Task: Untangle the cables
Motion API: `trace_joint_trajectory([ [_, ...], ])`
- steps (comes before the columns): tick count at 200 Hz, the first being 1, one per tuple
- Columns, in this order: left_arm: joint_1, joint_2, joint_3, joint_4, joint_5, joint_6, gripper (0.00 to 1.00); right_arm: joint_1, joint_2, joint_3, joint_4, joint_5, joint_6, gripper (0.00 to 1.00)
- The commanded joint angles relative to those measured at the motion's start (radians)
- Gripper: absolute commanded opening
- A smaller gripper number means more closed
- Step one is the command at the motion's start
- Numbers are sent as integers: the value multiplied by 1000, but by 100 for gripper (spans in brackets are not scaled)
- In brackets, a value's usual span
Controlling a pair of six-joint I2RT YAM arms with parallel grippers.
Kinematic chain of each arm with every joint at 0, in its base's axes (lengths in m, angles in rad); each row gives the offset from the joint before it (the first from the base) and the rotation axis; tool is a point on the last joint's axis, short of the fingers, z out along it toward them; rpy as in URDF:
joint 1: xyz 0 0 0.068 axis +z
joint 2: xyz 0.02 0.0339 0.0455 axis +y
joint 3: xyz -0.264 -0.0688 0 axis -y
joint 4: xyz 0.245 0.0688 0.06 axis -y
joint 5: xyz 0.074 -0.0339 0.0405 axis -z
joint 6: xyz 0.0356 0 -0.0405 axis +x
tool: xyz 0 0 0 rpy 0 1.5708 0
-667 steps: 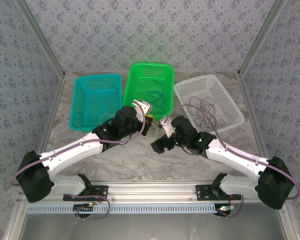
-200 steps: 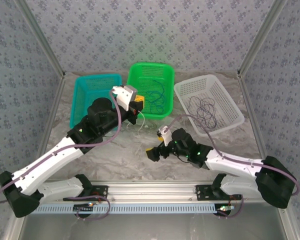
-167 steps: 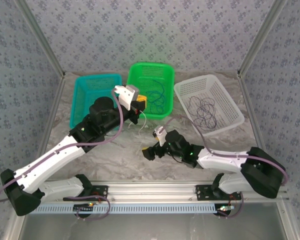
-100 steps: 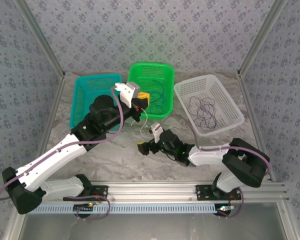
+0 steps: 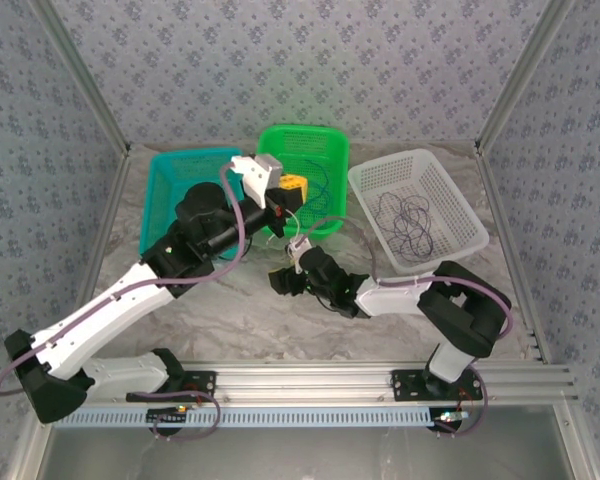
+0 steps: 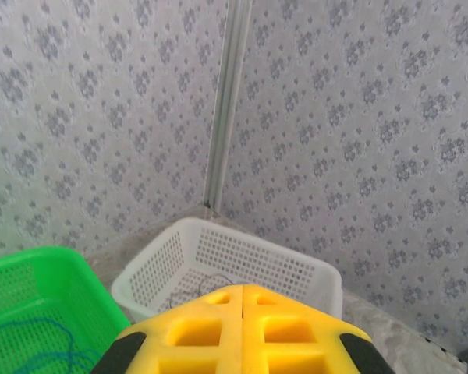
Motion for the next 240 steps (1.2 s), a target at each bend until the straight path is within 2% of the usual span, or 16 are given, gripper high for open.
trace_joint_trajectory([
  [1, -4, -38, 88, -19, -26, 69, 2, -12, -10, -19, -86, 15, 21, 61],
  [34, 4, -39, 200, -89, -20, 130, 2, -32, -28, -52, -125, 0, 19, 49],
  [59, 14, -46, 240, -116, -36, 165, 2, -43, -47, -77, -149, -12, 12, 45],
  [103, 86, -55, 312, -167, -52, 186, 3, -61, -98, -156, -183, -10, 16, 46],
  [155, 142, -57, 317, -212, -84, 212, 5, -71, -170, -212, -188, -14, 27, 55],
  [175, 207, -55, 271, -212, -104, 201, 7, -76, -199, -207, -199, -17, 21, 62],
  [197, 324, -50, 209, -211, -86, 146, 7, -75, -237, -201, -215, -26, 13, 66],
  [221, 442, -42, 143, -186, -45, 83, 7, -78, -281, -195, -243, -27, 7, 68],
  [240, 498, -30, 124, -184, -25, 67, 7, -79, -315, -197, -271, -21, 0, 68],
])
